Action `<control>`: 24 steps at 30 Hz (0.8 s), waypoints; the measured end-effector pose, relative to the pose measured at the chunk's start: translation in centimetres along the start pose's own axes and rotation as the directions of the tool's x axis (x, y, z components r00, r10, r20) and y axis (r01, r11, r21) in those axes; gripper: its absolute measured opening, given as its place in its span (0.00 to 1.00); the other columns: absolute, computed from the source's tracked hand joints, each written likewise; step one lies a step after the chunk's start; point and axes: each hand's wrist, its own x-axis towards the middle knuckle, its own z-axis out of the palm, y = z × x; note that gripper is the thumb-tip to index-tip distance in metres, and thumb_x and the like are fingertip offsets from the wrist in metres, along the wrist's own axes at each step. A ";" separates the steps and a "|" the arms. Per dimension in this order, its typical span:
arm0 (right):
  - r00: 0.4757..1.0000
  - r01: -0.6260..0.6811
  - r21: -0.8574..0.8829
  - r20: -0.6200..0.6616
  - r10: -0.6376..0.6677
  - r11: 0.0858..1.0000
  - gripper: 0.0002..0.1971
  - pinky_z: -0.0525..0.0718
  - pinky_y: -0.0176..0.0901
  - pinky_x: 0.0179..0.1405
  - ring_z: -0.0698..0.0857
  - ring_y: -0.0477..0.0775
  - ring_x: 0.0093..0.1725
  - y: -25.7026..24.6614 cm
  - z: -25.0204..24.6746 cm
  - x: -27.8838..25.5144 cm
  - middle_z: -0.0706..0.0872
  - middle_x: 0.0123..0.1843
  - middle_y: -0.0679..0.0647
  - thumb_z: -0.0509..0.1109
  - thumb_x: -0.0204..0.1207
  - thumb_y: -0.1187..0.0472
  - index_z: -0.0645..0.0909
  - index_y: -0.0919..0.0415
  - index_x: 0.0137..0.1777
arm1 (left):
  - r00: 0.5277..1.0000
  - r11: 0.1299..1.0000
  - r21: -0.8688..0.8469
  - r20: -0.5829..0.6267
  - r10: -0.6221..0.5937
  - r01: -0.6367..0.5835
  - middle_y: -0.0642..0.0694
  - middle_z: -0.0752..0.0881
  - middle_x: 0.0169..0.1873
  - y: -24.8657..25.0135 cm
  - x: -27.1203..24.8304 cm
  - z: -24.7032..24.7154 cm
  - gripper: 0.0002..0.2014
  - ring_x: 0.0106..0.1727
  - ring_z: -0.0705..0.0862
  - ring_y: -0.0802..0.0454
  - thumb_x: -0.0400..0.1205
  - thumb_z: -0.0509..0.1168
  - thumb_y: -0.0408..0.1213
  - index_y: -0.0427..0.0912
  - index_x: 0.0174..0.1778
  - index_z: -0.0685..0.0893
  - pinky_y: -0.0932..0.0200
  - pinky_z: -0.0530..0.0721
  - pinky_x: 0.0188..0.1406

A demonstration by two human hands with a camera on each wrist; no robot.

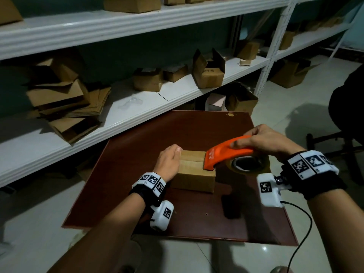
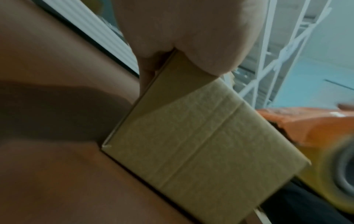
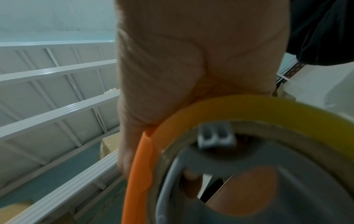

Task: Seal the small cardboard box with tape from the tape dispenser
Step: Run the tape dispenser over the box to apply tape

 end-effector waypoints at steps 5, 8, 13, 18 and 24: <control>0.999 0.034 -0.043 0.030 -0.033 0.999 0.25 0.83 0.48 0.46 0.87 0.53 0.41 -0.3 1.6 0.3 0.90 0.36 0.57 0.85 0.66 0.44 0.92 0.69 0.48 | 0.998 0.966 0.252 0.033 0.044 -0.051 0.44 0.86 0.55 -0.8 0.4 -1.4 0.16 0.60 0.84 0.41 0.96 0.53 0.43 0.44 0.57 0.86 0.42 0.82 0.61; 0.998 0.050 -0.027 0.033 -0.049 0.998 0.26 0.83 0.48 0.44 0.87 0.54 0.39 -0.5 1.5 0.6 0.92 0.38 0.63 0.86 0.65 0.45 0.92 0.71 0.48 | 0.964 0.855 0.465 -0.014 0.265 -0.229 0.42 0.85 0.66 0.3 -0.1 -1.4 0.13 0.76 0.79 0.40 0.94 0.59 0.39 0.42 0.65 0.88 0.42 0.78 0.77; 0.998 0.054 -0.001 0.028 -0.054 0.999 0.25 0.85 0.46 0.43 0.87 0.52 0.36 -0.3 1.3 0.6 0.93 0.40 0.65 0.86 0.66 0.47 0.92 0.72 0.47 | 0.871 0.750 0.460 0.364 0.330 -0.476 0.43 0.60 0.93 3.0 -2.0 -0.3 0.38 0.95 0.51 0.49 0.92 0.52 0.60 0.39 0.93 0.60 0.49 0.44 0.95; 0.998 0.054 -0.007 0.031 -0.054 0.999 0.25 0.84 0.47 0.43 0.88 0.52 0.38 -0.2 1.5 0.7 0.92 0.38 0.61 0.85 0.66 0.45 0.92 0.71 0.47 | 0.887 0.675 0.593 0.402 0.225 -0.440 0.47 0.54 0.95 3.1 -2.3 0.4 0.62 0.96 0.45 0.49 0.75 0.51 0.86 0.43 0.95 0.51 0.44 0.39 0.95; 0.996 0.070 -0.011 0.052 -0.069 0.998 0.26 0.83 0.47 0.43 0.87 0.53 0.38 -0.1 1.5 0.6 0.91 0.36 0.60 0.85 0.67 0.45 0.92 0.71 0.47 | 0.953 0.678 0.671 0.226 0.200 -0.301 0.46 0.77 0.76 4.0 -2.2 2.7 0.58 0.82 0.72 0.43 0.68 0.55 0.86 0.44 0.84 0.69 0.37 0.53 0.92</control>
